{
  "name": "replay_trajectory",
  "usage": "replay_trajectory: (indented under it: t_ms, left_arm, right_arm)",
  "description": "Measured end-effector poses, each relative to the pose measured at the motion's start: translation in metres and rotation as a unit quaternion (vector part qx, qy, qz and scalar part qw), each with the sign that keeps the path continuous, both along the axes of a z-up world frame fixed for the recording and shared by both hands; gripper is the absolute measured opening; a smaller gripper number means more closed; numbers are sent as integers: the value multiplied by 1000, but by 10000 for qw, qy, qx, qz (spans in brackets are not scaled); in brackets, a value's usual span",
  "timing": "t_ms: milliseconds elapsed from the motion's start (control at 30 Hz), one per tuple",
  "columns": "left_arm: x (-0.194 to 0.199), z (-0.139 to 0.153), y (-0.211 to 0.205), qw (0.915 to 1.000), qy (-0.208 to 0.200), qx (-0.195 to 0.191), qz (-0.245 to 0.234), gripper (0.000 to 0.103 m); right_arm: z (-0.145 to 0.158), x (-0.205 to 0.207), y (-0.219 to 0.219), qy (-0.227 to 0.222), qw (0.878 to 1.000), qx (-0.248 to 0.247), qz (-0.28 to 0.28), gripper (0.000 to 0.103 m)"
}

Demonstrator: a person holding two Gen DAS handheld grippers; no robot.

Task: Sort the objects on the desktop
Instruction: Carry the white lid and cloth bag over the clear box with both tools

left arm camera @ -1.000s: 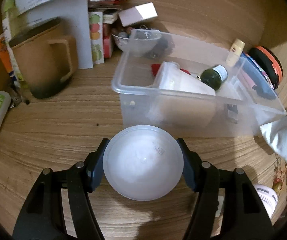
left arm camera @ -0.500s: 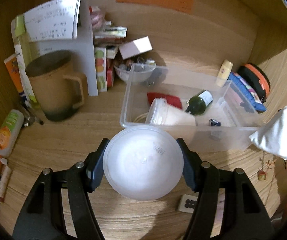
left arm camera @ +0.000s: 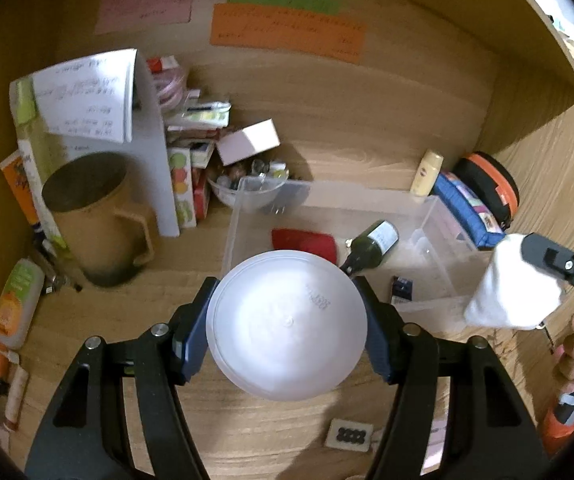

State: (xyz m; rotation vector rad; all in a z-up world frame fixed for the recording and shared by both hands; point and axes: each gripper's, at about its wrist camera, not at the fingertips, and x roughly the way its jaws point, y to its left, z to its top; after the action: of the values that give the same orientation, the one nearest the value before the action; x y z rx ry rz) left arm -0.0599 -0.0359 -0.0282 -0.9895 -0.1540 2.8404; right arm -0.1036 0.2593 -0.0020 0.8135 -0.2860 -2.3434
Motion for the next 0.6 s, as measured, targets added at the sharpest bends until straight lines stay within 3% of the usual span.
replay_trajectory:
  t_ms: [167, 600]
  left_arm:
    - [-9, 8, 7, 9999, 105, -43, -104, 65]
    - [-49, -3, 17, 9994, -99, 98, -330, 65]
  right_arm:
    - [0, -10, -10, 10, 10000, 80, 41, 72]
    - [-15, -50, -32, -239, 9991, 340, -77, 71]
